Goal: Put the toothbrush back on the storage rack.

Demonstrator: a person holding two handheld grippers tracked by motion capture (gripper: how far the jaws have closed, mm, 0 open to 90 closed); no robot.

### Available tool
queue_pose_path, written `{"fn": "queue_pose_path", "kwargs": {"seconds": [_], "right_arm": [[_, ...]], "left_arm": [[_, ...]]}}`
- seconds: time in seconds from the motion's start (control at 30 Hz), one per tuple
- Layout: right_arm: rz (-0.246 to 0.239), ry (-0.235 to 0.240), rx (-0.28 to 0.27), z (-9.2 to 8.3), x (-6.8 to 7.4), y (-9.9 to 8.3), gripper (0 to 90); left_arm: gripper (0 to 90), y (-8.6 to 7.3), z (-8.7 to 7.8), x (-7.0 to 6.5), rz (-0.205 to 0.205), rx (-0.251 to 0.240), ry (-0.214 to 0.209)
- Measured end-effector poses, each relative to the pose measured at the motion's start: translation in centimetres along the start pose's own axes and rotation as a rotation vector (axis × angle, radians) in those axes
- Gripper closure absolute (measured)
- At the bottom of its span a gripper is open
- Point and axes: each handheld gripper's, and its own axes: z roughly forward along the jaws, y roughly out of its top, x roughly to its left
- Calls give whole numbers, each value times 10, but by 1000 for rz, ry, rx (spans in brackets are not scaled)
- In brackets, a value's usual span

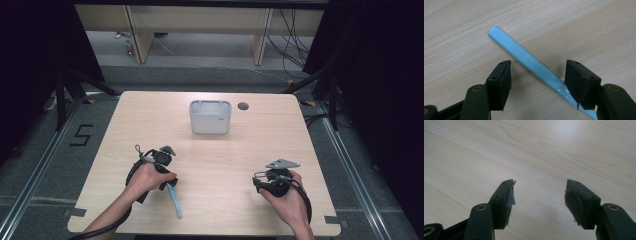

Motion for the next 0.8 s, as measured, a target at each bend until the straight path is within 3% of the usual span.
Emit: {"fn": "queue_pose_path", "kwargs": {"seconds": [0.07,0.13,0.17,0.33,0.57,0.7,0.73,0.8], "right_arm": [[24,5,8,0,2,-1,410],[3,6,5,1,1,-1,410],[4,6,5,1,1,-1,409],[-1,10,5,2,0,-1,409],[0,10,9,1,1,-1,409],[9,10,8,1,1,-1,409],[10,8,10,1,0,-1,409],[8,11,9,1,0,-1,408]], "left_arm": [[409,0,0,-1,10,3,-1],[427,0,0,-1,21,15,-1],[429,-1,0,-2,6,18,1],[454,-1,0,-4,19,24,2],[505,-3,0,-7,57,33,17],[549,-4,-1,-7,91,39,16],[556,-4,-2,-6,123,46,26],[575,-4,-2,-7,130,46,28]]}}
